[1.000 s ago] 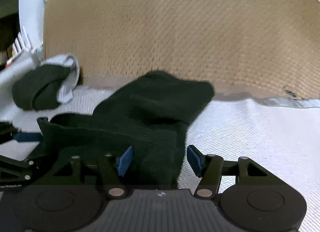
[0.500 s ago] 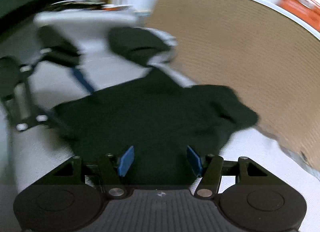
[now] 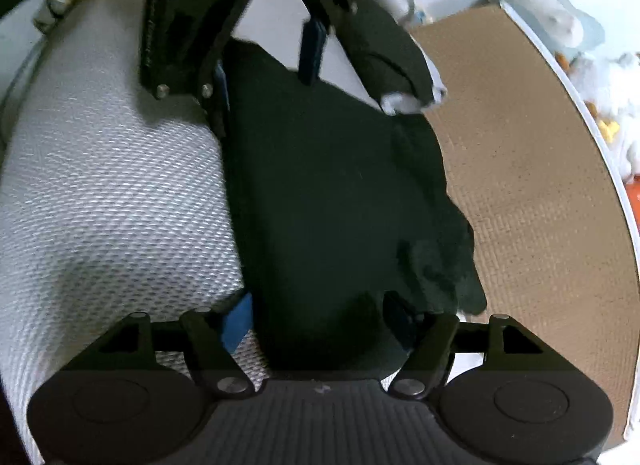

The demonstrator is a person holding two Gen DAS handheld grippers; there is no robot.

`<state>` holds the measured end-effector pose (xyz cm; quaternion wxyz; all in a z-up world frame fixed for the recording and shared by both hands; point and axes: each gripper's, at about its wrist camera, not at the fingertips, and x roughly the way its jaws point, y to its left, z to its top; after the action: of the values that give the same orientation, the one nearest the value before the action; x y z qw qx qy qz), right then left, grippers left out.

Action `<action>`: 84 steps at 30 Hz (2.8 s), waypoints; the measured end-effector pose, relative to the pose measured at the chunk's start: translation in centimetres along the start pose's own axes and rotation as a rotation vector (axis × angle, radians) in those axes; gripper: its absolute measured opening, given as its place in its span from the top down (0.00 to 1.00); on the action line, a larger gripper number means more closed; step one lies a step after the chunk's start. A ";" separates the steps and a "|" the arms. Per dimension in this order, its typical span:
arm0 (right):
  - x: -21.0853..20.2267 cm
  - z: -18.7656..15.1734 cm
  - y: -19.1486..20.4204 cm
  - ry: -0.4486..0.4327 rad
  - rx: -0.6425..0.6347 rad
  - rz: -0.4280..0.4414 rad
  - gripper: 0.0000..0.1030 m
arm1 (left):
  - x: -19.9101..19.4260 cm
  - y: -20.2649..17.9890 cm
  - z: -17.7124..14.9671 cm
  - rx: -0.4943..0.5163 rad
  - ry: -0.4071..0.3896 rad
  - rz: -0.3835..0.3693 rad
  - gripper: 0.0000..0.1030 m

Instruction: Fold clothes

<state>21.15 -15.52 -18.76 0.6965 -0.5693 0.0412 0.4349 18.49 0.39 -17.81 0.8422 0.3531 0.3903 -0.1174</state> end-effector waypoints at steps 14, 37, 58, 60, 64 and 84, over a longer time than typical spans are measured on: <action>4.5 1.4 -2.6 0.045 0.105 0.046 0.28 | 2.1 -0.9 0.9 0.181 -0.029 0.105 0.21; -2.8 -0.8 -1.5 0.042 0.247 0.198 0.78 | -3.2 -5.9 0.9 0.391 -0.055 -0.050 0.83; -19.2 -3.5 -0.6 -0.007 0.401 0.487 0.80 | -17.4 -10.2 1.2 0.335 -0.203 -0.254 0.83; -19.7 -3.5 -0.3 -0.007 0.396 0.493 0.80 | -17.5 -10.7 1.3 0.349 -0.205 -0.246 0.83; -19.6 -3.8 -0.8 -0.005 0.461 0.484 0.82 | -17.5 -11.6 1.3 0.373 -0.196 -0.215 0.83; -19.7 -2.5 -13.5 -0.121 0.513 0.333 0.83 | -19.5 -3.7 8.3 0.312 -0.284 -0.057 0.81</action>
<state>18.93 -28.22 1.48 0.7378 -0.3335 0.2007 0.5515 8.49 -9.49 -1.55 0.8201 0.4481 0.2544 -0.2488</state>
